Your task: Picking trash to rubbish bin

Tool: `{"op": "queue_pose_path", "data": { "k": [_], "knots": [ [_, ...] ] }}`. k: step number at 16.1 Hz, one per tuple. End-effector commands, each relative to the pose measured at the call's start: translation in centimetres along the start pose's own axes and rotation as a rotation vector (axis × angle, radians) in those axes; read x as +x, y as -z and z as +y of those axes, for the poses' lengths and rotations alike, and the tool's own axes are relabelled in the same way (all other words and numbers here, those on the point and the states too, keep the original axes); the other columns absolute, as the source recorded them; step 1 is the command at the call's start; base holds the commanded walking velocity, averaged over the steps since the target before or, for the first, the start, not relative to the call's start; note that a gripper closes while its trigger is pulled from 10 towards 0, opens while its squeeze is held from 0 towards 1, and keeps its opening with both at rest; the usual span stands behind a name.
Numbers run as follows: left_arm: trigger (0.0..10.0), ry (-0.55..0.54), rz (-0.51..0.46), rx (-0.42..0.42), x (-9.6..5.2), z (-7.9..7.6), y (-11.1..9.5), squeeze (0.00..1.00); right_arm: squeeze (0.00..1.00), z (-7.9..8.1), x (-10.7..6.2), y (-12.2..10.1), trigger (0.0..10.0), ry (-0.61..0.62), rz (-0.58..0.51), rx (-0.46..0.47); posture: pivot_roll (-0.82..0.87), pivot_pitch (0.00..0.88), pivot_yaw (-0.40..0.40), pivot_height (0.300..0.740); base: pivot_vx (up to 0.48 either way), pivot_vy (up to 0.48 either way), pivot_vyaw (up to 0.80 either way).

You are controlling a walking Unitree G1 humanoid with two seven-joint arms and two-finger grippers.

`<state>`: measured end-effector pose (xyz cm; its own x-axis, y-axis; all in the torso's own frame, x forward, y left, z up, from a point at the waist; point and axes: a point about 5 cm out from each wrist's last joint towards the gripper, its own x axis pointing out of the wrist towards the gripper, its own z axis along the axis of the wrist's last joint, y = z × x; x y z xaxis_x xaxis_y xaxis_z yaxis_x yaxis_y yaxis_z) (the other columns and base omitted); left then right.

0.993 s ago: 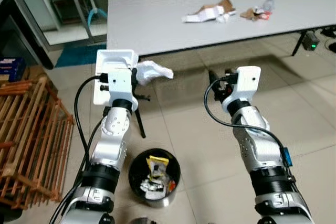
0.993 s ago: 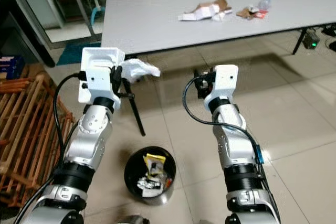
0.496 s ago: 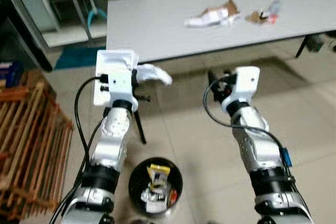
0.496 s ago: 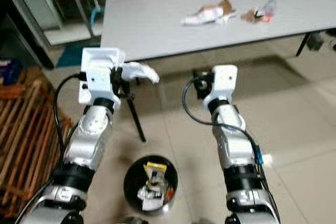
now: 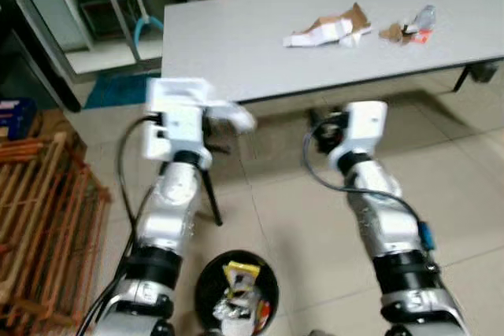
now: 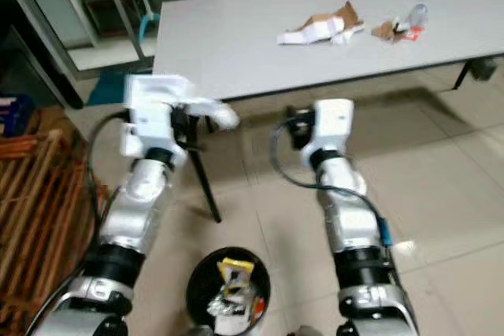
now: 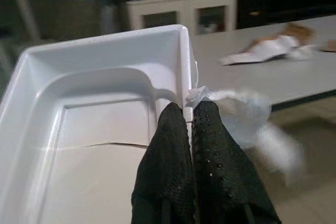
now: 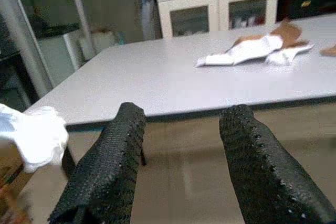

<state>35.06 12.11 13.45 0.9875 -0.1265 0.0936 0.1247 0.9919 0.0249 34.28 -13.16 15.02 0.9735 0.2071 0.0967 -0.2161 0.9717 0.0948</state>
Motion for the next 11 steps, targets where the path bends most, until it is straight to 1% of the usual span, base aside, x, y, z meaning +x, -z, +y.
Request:
{"op": "queue_pose_path", "data": {
  "k": [1, 2, 3, 4, 5, 6, 9, 10, 11],
  "knots": [
    [10.0, 0.013, 0.153, 0.005, -0.8, 0.9, 3.3, 0.0, 0.0, 1.1, 0.3, -0.1, 10.0, -0.029, -0.003, 0.011, 0.01, 0.04, 0.076, 0.72, 0.0, 0.0, 0.0],
    [10.0, 0.034, 0.214, 0.023, -1.2, 0.7, 4.7, 0.0, 0.0, 1.1, 0.3, -0.2, 10.0, -0.029, -0.004, 0.01, 0.01, 0.041, 0.076, 0.72, 0.0, 0.0, 0.0],
    [10.0, 0.052, 0.257, 0.037, -1.5, 0.6, 5.6, 0.0, 0.0, 1.1, 0.3, -0.2, 10.0, -0.028, -0.004, 0.01, 0.01, 0.042, 0.076, 0.72, 0.0, 0.0, 0.0],
    [10.0, 0.091, 0.358, 0.082, -2.2, 0.3, 7.6, 0.0, 0.0, 1.0, 0.3, -0.2, 10.0, -0.025, -0.005, 0.01, 0.0, 0.046, 0.075, 0.72, 0.0, 0.0, 0.0],
    [10.0, 0.104, 0.391, 0.087, -2.5, 0.2, 8.1, 0.0, 0.0, 1.0, 0.2, -0.2, 10.0, -0.025, -0.005, 0.009, 0.0, 0.046, 0.075, 0.72, 0.0, 0.0, 0.0],
    [10.0, 0.126, 0.527, 0.087, -3.8, -0.2, 10.4, 0.0, 0.0, 1.1, 0.2, -0.3, 10.0, -0.026, -0.007, 0.009, -0.01, 0.053, 0.077, 0.72, 0.0, 0.0, 0.0],
    [10.0, 0.146, 0.626, 0.06, -4.9, -1.0, 11.9, 0.0, 0.0, 1.2, 0.2, -0.3, 10.0, -0.028, -0.009, 0.01, -0.03, 0.058, 0.081, 0.72, 0.0, 0.0, 0.0],
    [10.0, 0.185, 0.678, 0.053, -5.7, -1.9, 12.7, 0.0, 0.0, 1.3, 0.1, -0.3, 10.0, -0.031, -0.009, 0.011, -0.03, 0.062, 0.083, 0.72, 0.0, 0.0, 0.0],
    [10.0, 0.218, 0.704, 0.052, -6.2, -2.6, 13.2, 0.0, 0.0, 1.4, 0.1, -0.3, 10.0, -0.036, -0.006, 0.012, -0.04, 0.064, 0.086, 0.72, 0.0, 0.0, 0.0]
  ]
}}
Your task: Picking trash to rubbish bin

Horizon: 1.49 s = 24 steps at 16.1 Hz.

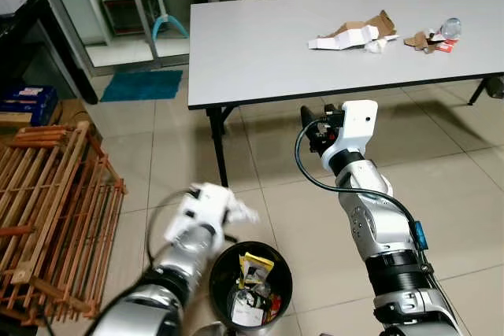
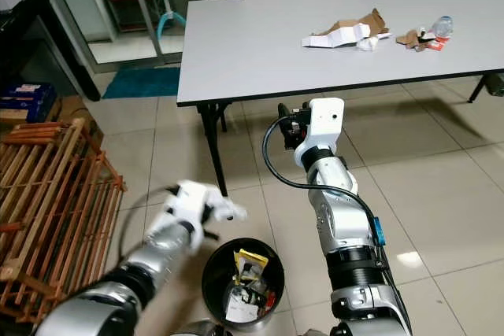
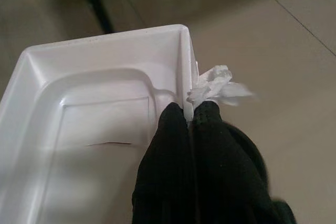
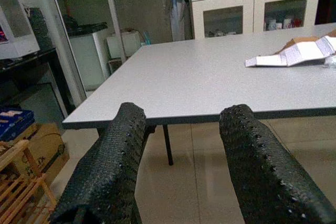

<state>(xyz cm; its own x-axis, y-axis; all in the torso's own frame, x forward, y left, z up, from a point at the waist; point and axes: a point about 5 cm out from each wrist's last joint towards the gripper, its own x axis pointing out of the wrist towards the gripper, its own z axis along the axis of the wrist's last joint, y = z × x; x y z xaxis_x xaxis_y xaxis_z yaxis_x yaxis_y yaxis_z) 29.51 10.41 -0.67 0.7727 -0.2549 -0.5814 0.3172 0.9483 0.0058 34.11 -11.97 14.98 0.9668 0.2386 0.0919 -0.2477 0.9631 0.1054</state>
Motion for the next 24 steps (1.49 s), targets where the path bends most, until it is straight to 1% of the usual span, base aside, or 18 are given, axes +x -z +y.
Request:
{"op": "queue_pose_path", "data": {
  "k": [1, 2, 3, 4, 5, 6, 8, 11, 14, 15, 18, 20, 24],
  "knots": [
    [10.0, 0.029, 0.006, 0.033, 0.1, -0.3, -0.3, 0.0, 0.0, 0.3, 0.0, -0.4, 10.0, -0.012, -0.009, -0.005, -0.04, 0.066, 0.088, 0.72, 0.0, 0.0, 0.0],
    [10.0, 0.067, 0.017, 0.057, 0.2, -1.3, -0.1, 0.0, 0.0, 0.8, -0.2, 0.4, 10.0, -0.064, 0.05, -0.01, -0.05, 0.067, 0.089, 0.72, 0.0, 0.0, 0.0],
    [10.0, 0.086, 0.023, 0.068, 0.2, -1.8, 0.1, 0.0, 0.0, 1.2, -0.5, 1.7, 10.0, -0.118, 0.148, -0.044, -0.05, 0.069, 0.091, 0.72, 0.0, 0.0, 0.0],
    [10.0, 0.101, 0.028, 0.08, 0.2, -2.2, 0.2, 0.0, 0.0, 1.7, -1.1, 3.9, 10.0, -0.169, 0.28, -0.094, -0.05, 0.069, 0.09, 0.72, 0.0, 0.0, 0.0],
    [10.0, 0.109, 0.029, 0.089, 0.2, -2.3, 0.2, 0.0, 0.0, 2.3, -1.5, 4.5, 10.0, -0.22, 0.33, -0.085, -0.05, 0.07, 0.09, 0.72, 0.0, 0.0, 0.0],
    [10.0, 0.113, 0.03, 0.094, 0.3, -2.4, 0.2, 0.0, 0.0, 2.7, -1.6, 4.8, 10.0, -0.251, 0.353, -0.091, -0.05, 0.071, 0.09, 0.72, 0.0, 0.0, 0.0],
    [10.0, 0.113, 0.03, 0.096, 0.2, -2.4, 0.3, 0.0, 0.0, 3.7, -2.5, 5.9, 10.0, -0.345, 0.44, -0.134, -0.05, 0.072, 0.089, 0.72, 0.0, 0.0, 0.0],
    [10.0, 0.108, 0.032, 0.093, 0.2, -2.3, 0.3, 0.0, 0.0, 3.7, -2.6, 6.1, 10.0, -0.353, 0.469, -0.143, -0.05, 0.072, 0.086, 0.72, 0.0, 0.0, 0.0],
    [10.0, 0.096, 0.066, 0.12, 0.0, -1.9, 1.4, 0.0, 0.0, 3.3, -3.1, 7.1, 10.0, -0.346, 0.545, -0.124, -0.06, 0.073, 0.084, 0.72, 0.0, 0.0, 0.0],
    [10.0, 0.094, 0.07, 0.121, -0.1, -1.9, 1.6, 0.0, 0.0, 3.2, -3.5, 7.7, 10.0, -0.34, 0.585, -0.121, -0.06, 0.075, 0.081, 0.72, 0.0, 0.0, 0.0],
    [10.0, 0.099, 0.078, 0.123, -0.1, -2.1, 1.8, 0.0, 0.0, 2.4, -4.1, 8.8, 10.0, -0.306, 0.648, -0.134, -0.06, 0.079, 0.077, 0.72, 0.0, 0.0, 0.0],
    [10.0, 0.108, 0.082, 0.126, -0.1, -2.3, 1.8, 0.0, 0.0, 2.2, -4.2, 9.0, 10.0, -0.293, 0.656, -0.133, -0.07, 0.079, 0.076, 0.72, 0.0, 0.0, 0.0],
    [10.0, 0.108, 0.079, 0.128, 0.0, -2.5, 1.7, 0.0, 0.0, 2.0, -4.8, 10.1, 10.0, -0.288, 0.699, -0.126, -0.08, 0.075, 0.068, 0.72, 0.0, 0.0, 0.0]
  ]
}}
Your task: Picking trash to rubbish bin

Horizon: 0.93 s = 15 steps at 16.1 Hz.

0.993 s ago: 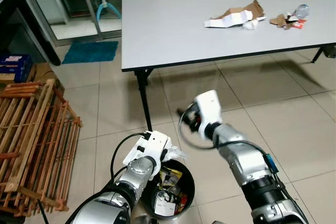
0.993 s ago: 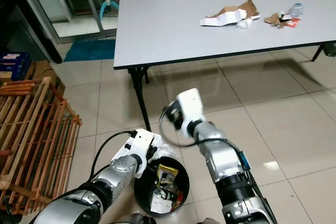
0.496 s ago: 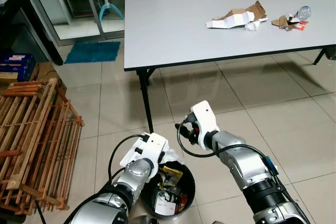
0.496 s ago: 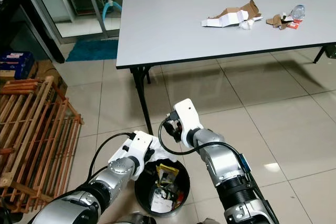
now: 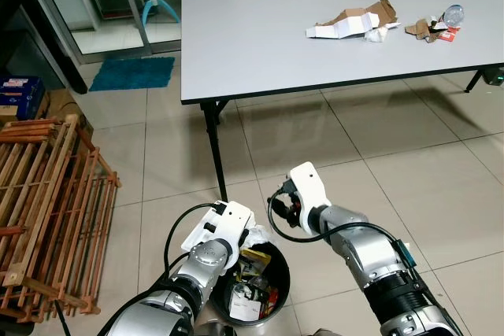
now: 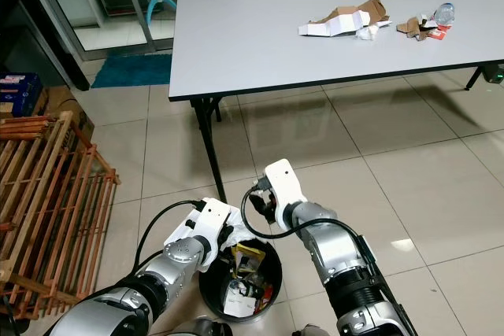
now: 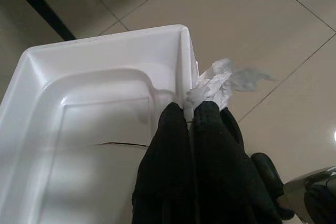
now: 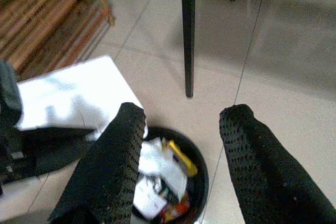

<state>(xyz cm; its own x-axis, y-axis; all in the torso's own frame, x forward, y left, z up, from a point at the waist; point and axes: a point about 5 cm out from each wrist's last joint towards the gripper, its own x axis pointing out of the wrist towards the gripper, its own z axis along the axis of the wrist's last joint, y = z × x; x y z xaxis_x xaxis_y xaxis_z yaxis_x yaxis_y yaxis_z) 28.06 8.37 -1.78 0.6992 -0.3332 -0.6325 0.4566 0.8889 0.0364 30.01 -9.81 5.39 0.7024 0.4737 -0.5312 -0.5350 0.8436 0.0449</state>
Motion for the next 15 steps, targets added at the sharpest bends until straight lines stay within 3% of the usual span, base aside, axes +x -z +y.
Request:
{"op": "queue_pose_path", "data": {
  "k": [1, 4, 5, 8, 12, 13, 15],
  "knots": [
    [10.0, 0.005, 0.017, 0.011, 0.0, -0.1, 0.4, 0.0, 0.0, 0.0, 0.0, 1.1, 10.0, 0.004, 0.036, 0.018, -0.08, 0.075, 0.067, 0.72, 0.0, 0.0, 0.0],
    [10.0, -0.003, 0.009, 0.002, 0.0, -0.1, 0.3, 0.0, 0.0, -0.7, 0.0, 0.9, 10.0, 0.05, -0.057, 0.08, -0.08, 0.072, 0.057, 0.72, 0.0, 0.0, 0.0],
    [10.0, -0.004, 0.008, 0.001, 0.0, -0.1, 0.2, 0.0, 0.0, -1.0, 0.1, 1.4, 10.0, 0.07, -0.051, 0.11, -0.08, 0.07, 0.054, 0.72, 0.0, 0.0, 0.0],
    [10.0, -0.005, 0.007, -0.001, 0.0, -0.1, 0.2, 0.0, 0.0, -0.6, 0.2, 3.7, 10.0, 0.05, 0.063, 0.08, -0.08, 0.064, 0.049, 0.72, 0.0, 0.0, 0.0],
    [10.0, -0.004, -0.003, -0.001, 0.0, 0.0, -0.1, 0.0, 0.0, -0.2, 0.5, 3.2, 10.0, 0.031, 0.032, 0.073, -0.08, 0.06, 0.051, 0.72, 0.0, 0.0, 0.0],
    [10.0, 0.002, -0.008, 0.0, 0.0, -0.1, -0.2, 1.0, 0.0, -0.2, 0.6, 3.1, 10.0, 0.028, 0.03, 0.07, -0.08, 0.062, 0.051, 0.72, 0.0, 0.0, 0.0],
    [10.0, -0.002, -0.011, 0.003, 0.1, 0.0, -0.4, 1.0, 0.0, -0.3, 0.6, 2.9, 10.0, 0.03, 0.023, 0.068, -0.07, 0.066, 0.052, 0.72, 0.0, 0.0, 0.0]
  ]
}}
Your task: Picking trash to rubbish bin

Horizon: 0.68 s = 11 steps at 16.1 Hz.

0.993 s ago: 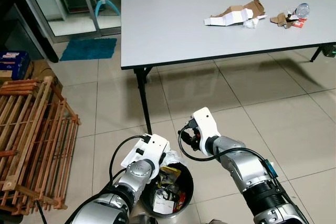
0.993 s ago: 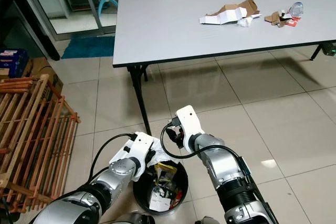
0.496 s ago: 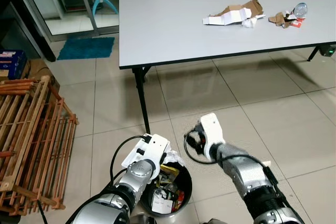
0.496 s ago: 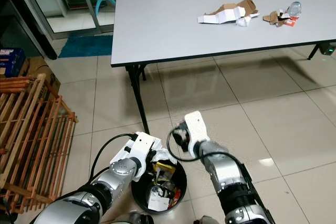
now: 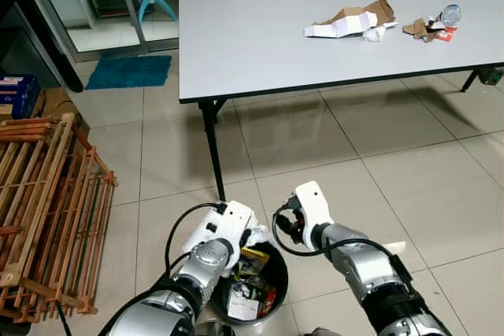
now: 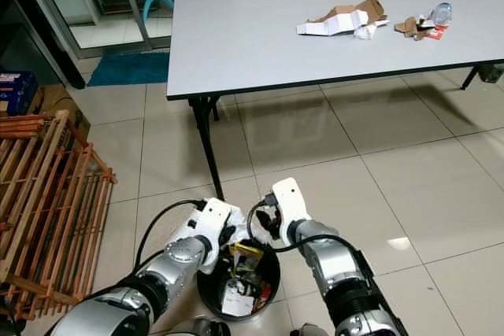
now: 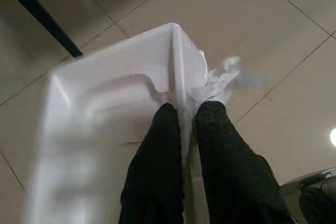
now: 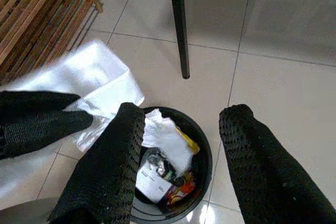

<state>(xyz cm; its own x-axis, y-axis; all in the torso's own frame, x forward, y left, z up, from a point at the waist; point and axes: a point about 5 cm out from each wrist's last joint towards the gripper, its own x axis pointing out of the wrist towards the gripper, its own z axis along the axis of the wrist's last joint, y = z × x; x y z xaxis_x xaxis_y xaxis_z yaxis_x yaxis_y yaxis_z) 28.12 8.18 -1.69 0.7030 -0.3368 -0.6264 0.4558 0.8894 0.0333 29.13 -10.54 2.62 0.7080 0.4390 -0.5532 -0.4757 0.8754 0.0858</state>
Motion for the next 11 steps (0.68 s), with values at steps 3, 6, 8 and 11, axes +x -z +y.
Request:
{"op": "queue_pose_path", "data": {
  "k": [3, 6, 8, 11],
  "knots": [
    [10.0, -0.005, -0.006, 0.009, 0.0, 0.3, -0.3, 1.0, 0.0, -0.2, 0.1, -0.4, 10.0, 0.004, -0.011, -0.007, -0.07, 0.07, 0.055, 0.72, 0.0, 0.0, 0.0],
    [10.0, -0.004, -0.006, 0.011, 0.0, 0.4, -0.4, 1.0, 0.0, -0.2, 0.1, -0.6, 10.0, 0.006, -0.015, -0.009, -0.07, 0.071, 0.056, 0.72, 0.0, 0.0, 0.0],
    [10.0, -0.018, -0.007, 0.023, 0.0, 0.5, -0.5, 0.0, 0.0, -0.3, 0.1, -0.7, 10.0, 0.009, -0.017, -0.012, -0.07, 0.071, 0.054, 0.72, 0.0, 0.0, 0.0],
    [10.0, -0.071, -0.039, 0.005, -0.1, 1.5, -1.2, 0.0, 0.0, -0.5, 0.1, -1.0, 10.0, 0.019, -0.027, -0.01, -0.06, 0.075, 0.054, 0.72, 0.0, 0.0, 0.0]
  ]
}}
